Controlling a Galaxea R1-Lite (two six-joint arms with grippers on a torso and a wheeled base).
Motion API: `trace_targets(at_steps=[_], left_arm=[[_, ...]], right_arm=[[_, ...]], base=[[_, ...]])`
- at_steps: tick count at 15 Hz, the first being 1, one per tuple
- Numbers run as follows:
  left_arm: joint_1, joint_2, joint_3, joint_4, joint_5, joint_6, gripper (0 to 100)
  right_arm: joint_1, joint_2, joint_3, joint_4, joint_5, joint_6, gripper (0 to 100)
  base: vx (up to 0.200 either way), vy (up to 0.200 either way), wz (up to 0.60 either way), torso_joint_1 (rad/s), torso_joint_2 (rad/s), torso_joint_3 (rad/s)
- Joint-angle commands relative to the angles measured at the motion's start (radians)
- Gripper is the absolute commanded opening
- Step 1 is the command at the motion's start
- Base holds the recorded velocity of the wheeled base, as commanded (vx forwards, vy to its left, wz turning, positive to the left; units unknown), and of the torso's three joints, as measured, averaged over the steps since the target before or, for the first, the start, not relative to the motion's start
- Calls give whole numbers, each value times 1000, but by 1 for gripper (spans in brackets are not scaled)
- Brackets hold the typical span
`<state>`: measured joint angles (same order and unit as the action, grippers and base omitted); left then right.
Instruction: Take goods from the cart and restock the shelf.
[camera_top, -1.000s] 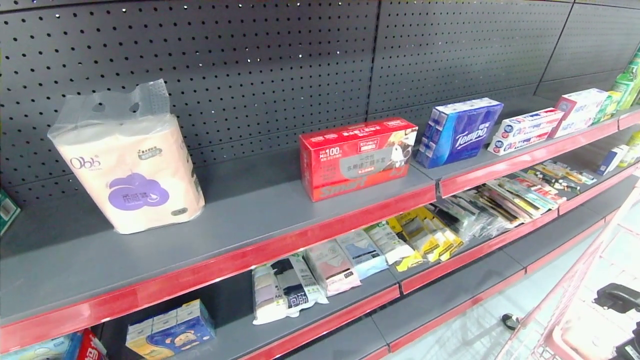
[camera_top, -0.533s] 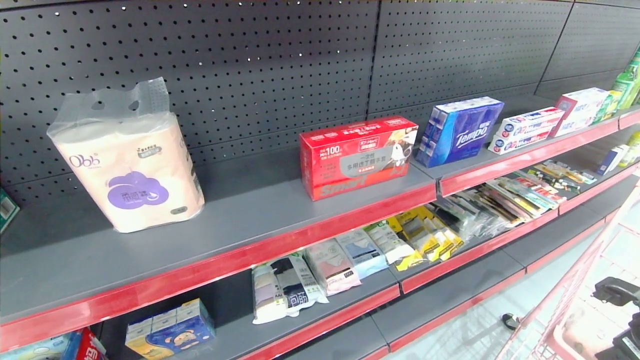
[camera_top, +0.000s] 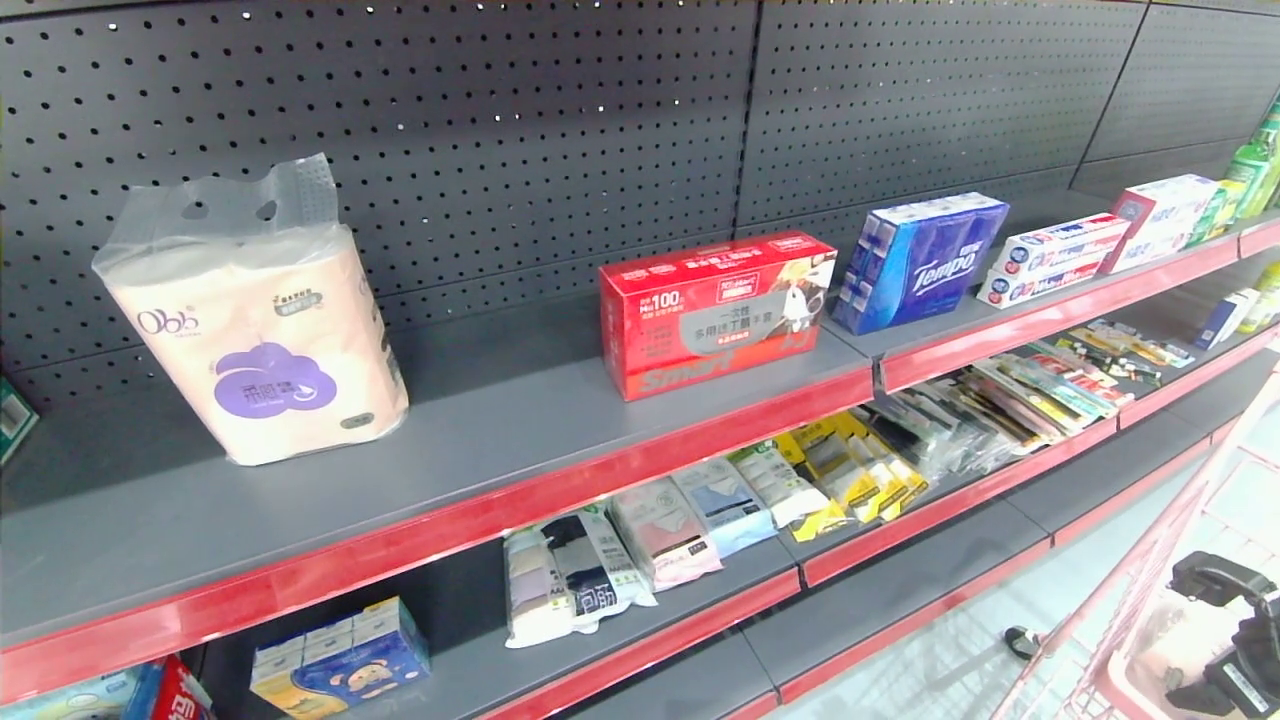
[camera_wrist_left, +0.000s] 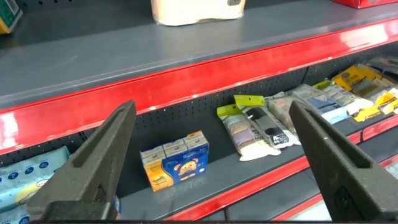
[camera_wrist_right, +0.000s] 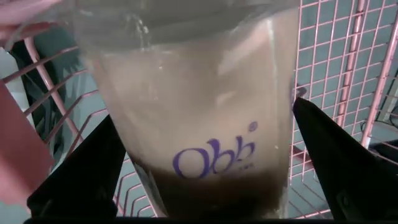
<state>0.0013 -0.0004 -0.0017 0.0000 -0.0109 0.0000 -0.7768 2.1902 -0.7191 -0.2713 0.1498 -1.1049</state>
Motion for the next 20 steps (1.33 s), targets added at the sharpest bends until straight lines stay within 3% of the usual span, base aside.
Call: trace_targets(at_steps=[1,15,16,20], left_arm=[[0,0,0,0,0,0,100],[0,0,0,0,0,0,100],[0,0,0,0,0,0,100],[0,0,0,0,0,0,100]], right_arm=[[4,39,-2,0,4,-1,100],[44,128,-85,1,-7,-18,100],[45,132,-83,1,-9,-16,0],[60,131,-74,1,-7,-9,0]], base=[[0,0,0,0,0,0],[0,0,0,0,0,0],[0,0,0,0,0,0],[0,0,0,0,0,0]])
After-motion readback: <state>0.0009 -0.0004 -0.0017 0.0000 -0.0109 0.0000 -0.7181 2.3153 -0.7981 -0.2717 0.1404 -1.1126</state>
